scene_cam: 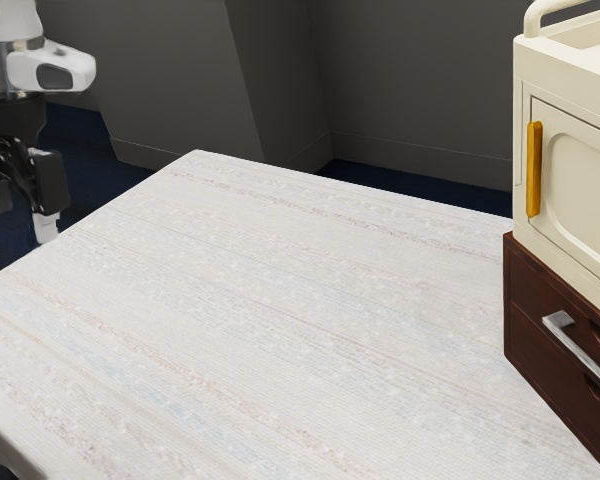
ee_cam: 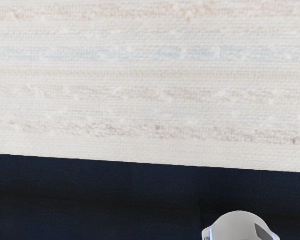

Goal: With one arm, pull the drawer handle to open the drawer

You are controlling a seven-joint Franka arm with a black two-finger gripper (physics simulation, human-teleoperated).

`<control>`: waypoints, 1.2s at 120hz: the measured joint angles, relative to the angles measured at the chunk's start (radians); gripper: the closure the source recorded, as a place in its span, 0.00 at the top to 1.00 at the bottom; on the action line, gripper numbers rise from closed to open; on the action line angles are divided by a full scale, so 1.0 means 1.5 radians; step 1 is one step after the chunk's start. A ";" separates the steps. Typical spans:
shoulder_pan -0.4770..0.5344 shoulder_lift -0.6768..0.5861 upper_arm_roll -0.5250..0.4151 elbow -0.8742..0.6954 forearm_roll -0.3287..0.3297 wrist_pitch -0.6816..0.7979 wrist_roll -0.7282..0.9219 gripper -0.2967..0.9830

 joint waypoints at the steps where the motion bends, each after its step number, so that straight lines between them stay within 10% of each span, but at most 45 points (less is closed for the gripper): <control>1: 0.000 0.000 0.000 -0.001 0.001 0.011 0.005 0.77; 69: -0.112 0.064 -0.062 -0.018 -0.007 0.287 0.209 0.77; 110: 0.002 0.020 -0.248 -0.198 -0.032 0.417 0.297 0.77; 144: -0.028 0.014 -0.274 -0.313 -0.050 0.615 0.390 0.77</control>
